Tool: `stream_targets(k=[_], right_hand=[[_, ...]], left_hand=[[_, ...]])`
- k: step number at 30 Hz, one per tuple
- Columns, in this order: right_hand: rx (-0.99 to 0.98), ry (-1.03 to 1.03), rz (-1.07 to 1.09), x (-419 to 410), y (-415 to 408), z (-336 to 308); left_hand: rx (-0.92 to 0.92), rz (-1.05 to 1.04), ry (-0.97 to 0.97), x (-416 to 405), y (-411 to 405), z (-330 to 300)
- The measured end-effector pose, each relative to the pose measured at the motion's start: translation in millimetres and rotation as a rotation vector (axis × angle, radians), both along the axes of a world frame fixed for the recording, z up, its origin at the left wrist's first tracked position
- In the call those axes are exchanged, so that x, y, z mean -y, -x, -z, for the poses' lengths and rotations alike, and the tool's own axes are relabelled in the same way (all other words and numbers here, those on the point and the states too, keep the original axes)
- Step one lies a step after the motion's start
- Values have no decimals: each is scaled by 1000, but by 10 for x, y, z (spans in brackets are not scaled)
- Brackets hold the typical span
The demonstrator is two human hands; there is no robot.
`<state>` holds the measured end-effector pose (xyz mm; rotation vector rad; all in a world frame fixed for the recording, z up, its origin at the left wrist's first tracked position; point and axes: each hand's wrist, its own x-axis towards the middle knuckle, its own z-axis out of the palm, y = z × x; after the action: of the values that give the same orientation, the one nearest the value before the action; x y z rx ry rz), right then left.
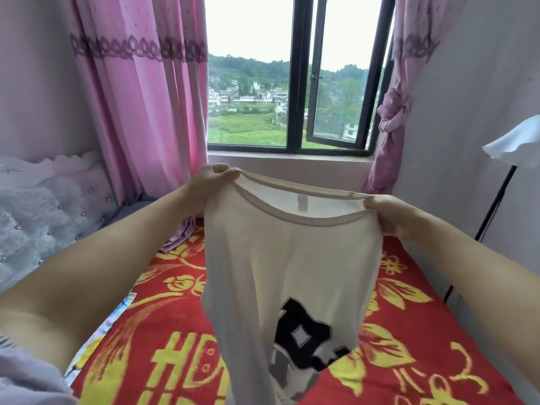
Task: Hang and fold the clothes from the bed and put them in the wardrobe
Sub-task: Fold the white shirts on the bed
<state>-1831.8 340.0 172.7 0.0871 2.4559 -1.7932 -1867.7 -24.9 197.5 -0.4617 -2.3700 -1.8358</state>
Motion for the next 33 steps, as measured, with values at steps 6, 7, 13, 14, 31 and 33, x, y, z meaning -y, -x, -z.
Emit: stream_targets(k=[6, 7, 13, 14, 31, 33], right_hand=[[140, -44, -382, -204, -55, -80], [185, -85, -461, -229, -57, -117], [-95, -305, -141, -158, -27, -48], [-182, -331, -39, -100, -5, 25], [-285, -81, -466, 988, -268, 143], [-267, -112, -406, 926, -259, 123]], left_hand=[[198, 133, 108, 335, 29, 130], [237, 139, 112, 359, 35, 153], [453, 227, 87, 348, -33, 228], [451, 203, 39, 254, -64, 234], [169, 296, 66, -949, -533, 109], [-279, 111, 507, -910, -477, 116]])
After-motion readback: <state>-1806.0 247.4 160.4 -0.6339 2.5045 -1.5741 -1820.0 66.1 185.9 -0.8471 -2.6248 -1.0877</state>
